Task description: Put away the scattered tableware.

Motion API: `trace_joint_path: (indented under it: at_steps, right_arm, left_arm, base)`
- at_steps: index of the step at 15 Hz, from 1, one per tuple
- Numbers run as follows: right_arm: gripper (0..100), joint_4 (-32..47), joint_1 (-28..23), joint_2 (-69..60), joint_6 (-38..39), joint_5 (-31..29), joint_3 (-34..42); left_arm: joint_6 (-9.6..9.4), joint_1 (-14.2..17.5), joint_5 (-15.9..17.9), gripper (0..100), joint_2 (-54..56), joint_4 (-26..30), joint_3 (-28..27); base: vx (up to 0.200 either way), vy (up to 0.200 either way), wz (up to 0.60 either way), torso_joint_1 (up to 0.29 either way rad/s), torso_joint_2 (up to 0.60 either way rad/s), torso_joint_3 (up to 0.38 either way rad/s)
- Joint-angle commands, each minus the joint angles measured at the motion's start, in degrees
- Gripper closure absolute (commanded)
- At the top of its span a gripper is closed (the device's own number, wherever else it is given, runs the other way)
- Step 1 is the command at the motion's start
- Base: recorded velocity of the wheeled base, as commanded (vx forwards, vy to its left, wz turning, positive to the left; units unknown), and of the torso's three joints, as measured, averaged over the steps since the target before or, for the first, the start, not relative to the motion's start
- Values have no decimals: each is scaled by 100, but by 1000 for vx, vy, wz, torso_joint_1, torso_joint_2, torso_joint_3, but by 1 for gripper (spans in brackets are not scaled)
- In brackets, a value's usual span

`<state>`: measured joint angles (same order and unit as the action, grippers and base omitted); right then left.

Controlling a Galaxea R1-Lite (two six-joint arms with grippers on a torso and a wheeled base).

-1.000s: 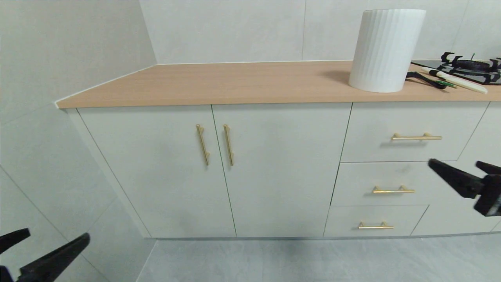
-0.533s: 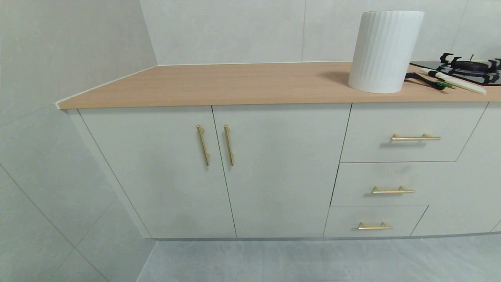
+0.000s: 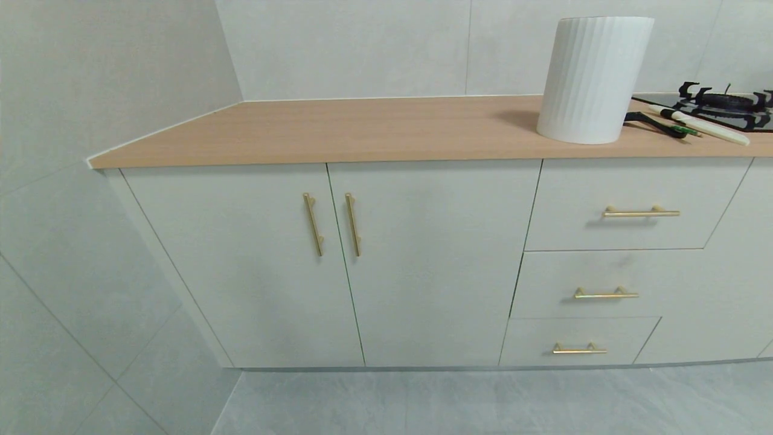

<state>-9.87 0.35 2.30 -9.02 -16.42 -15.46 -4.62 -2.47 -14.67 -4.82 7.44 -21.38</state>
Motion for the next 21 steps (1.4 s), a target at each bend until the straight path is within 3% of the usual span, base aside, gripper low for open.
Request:
trace_joint_path:
  at_steps: [1,3,4,8,11,17,19,21]
  right_arm:
    - [0,-138,-62,-222,164,34,869]
    - [0,-138,-62,-222,225,403,1546]
    - [0,223,-62,-222,436,605,1546]
    - [0,697,-53,-222,788,1176,1537]
    - [0,1049,-62,-222,849,1686,1519]
    - [0,996,-53,-222,876,1686,1528]
    - [0,996,-53,-222,885,1686,1528]
    - [0,996,-53,-222,885,1677,1537]
  left_arm:
    - [-30,239,227,0,482,-5,398]
    - [-21,239,271,0,482,-14,837]
    - [-13,239,403,0,482,-41,1145]
    - [49,239,1115,0,482,-946,2138]
    - [102,239,1616,0,482,-708,2138]
    - [128,239,1625,0,482,-717,2138]
    - [304,239,1625,0,482,-717,2138]
    - [330,239,1625,0,482,-717,2138]
  base:
    - [0,0,0,0,0,0]
    - [0,0,0,0,0,0]
    - [0,0,0,0,0,0]
    - [0,0,0,0,0,0]
    - [0,0,0,0,0,0]
    - [0,0,0,0,0,0]
    - [0,0,0,0,0,0]
    - [0,0,0,0,0,0]
